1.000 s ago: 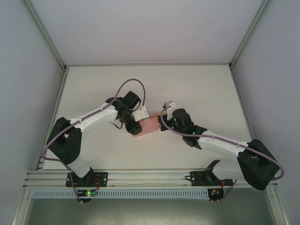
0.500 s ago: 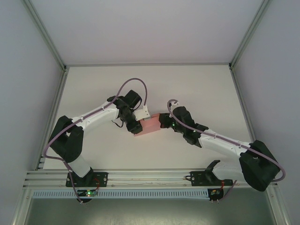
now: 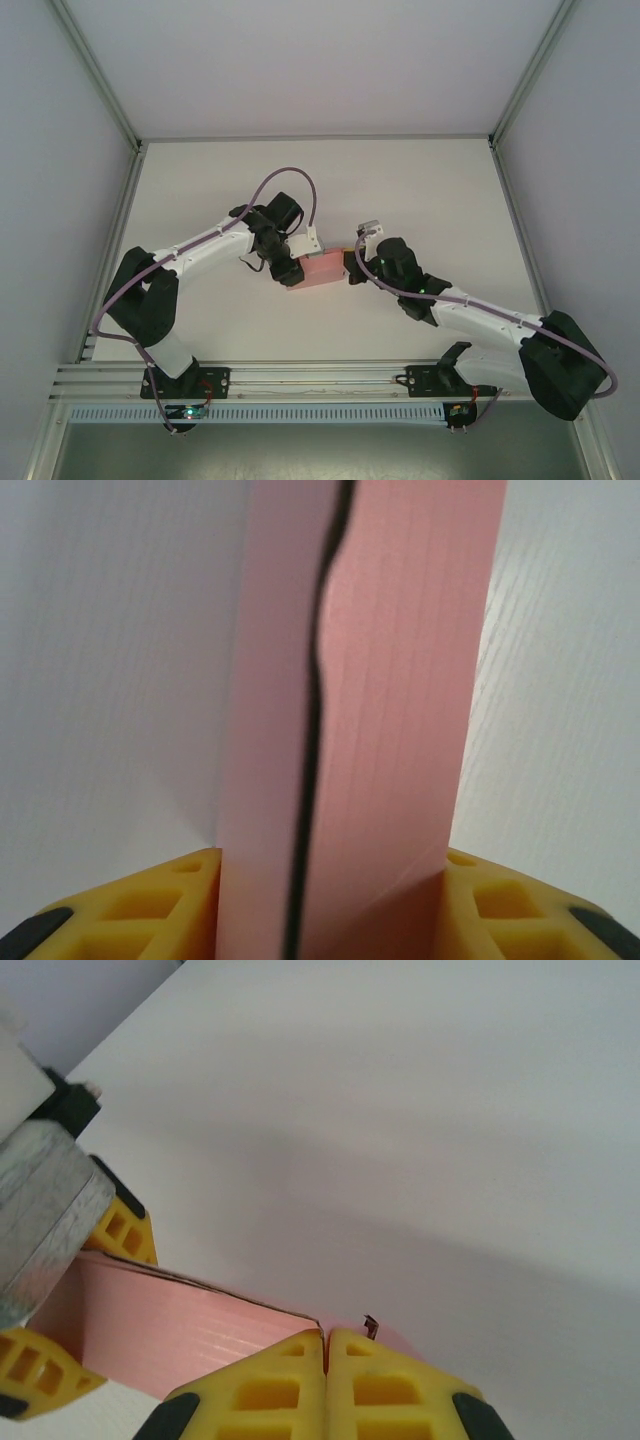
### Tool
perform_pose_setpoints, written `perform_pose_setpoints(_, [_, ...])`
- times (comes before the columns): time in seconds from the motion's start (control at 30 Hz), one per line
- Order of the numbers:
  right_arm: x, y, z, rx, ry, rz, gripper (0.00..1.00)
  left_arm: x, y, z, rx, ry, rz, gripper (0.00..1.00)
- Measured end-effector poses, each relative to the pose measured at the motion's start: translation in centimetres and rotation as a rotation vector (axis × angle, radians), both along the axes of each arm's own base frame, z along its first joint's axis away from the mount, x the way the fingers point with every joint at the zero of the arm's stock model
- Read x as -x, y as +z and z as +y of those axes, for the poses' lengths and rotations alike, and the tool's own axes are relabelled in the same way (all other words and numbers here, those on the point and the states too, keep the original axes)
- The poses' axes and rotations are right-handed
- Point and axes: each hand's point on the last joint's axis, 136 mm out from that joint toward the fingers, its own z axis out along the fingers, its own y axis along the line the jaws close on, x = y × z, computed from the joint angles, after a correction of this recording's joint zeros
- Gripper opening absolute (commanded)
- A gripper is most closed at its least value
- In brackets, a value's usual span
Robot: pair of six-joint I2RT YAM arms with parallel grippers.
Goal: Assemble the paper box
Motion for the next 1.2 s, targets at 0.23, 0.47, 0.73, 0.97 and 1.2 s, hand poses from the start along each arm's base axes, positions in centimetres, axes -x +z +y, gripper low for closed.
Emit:
perform_pose_setpoints(0.23, [-0.1,0.0,-0.5,0.031,-0.035,-0.029,0.00,-0.5,0.0,-0.7,0.021,-0.002,0.001,0.58])
perform_pose_setpoints(0.47, [-0.1,-0.1,0.1,0.062,-0.076,-0.049,0.00,-1.6,0.9,-1.6,0.052,0.015,-0.011,0.82])
perform_pose_setpoints(0.73, [-0.7,-0.1,-0.8,0.076,-0.166,-0.029,0.00,-2.5,3.2,-2.2,0.104,0.065,-0.062,1.00])
perform_pose_setpoints(0.97, [-0.5,0.2,-0.8,0.112,-0.223,0.002,0.00,-3.1,8.3,-1.4,0.169,0.175,-0.184,1.00])
perform_pose_setpoints(1.2, [-0.9,0.3,-1.5,0.152,-0.295,0.012,0.00,-1.6,8.3,2.0,0.123,0.356,-0.228,0.86])
